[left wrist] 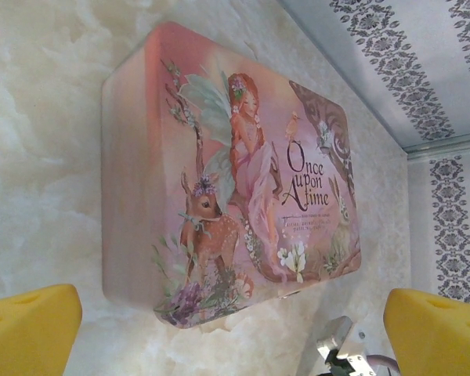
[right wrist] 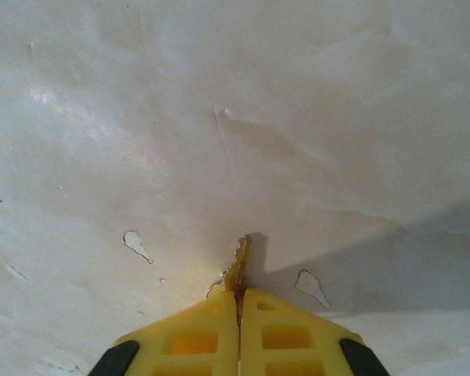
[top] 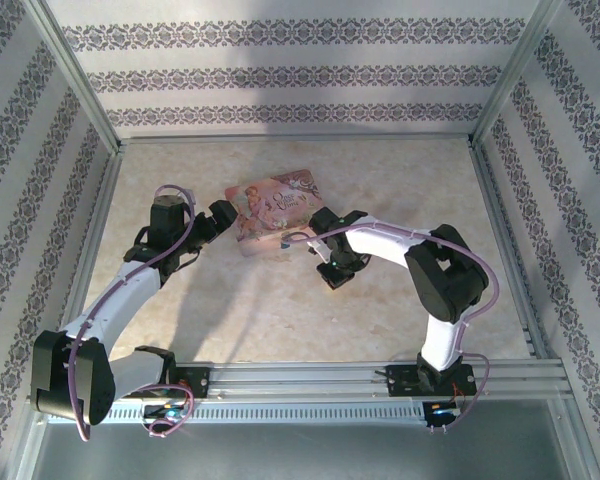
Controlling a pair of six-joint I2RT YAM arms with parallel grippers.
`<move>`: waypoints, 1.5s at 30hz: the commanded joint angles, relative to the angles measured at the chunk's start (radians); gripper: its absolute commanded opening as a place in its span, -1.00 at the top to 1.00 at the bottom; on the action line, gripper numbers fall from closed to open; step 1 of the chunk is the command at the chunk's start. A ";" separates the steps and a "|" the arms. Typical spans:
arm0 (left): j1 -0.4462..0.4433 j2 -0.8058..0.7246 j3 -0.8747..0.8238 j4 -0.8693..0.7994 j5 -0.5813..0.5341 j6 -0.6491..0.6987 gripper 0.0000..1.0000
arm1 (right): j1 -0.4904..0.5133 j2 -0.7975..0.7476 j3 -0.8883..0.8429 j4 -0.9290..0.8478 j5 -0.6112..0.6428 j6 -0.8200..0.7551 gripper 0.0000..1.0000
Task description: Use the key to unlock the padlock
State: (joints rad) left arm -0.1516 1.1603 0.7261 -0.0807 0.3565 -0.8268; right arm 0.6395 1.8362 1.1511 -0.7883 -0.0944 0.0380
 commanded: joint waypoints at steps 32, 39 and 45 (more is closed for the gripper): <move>-0.093 0.084 -0.201 0.743 0.198 -0.887 -0.99 | -0.200 -0.650 -0.308 0.660 -0.351 0.432 1.00; -0.209 0.177 -0.205 0.925 0.091 -1.105 -0.84 | -0.116 -0.605 -0.243 0.839 -0.284 0.504 1.00; -0.324 0.295 -0.193 1.102 -0.005 -1.225 -0.64 | -0.051 -0.514 -0.181 0.963 -0.254 0.549 1.00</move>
State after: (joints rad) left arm -0.4358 1.4120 0.5312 0.8490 0.4217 -1.9320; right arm 0.5617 1.2873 0.9291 0.0685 -0.3801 0.5457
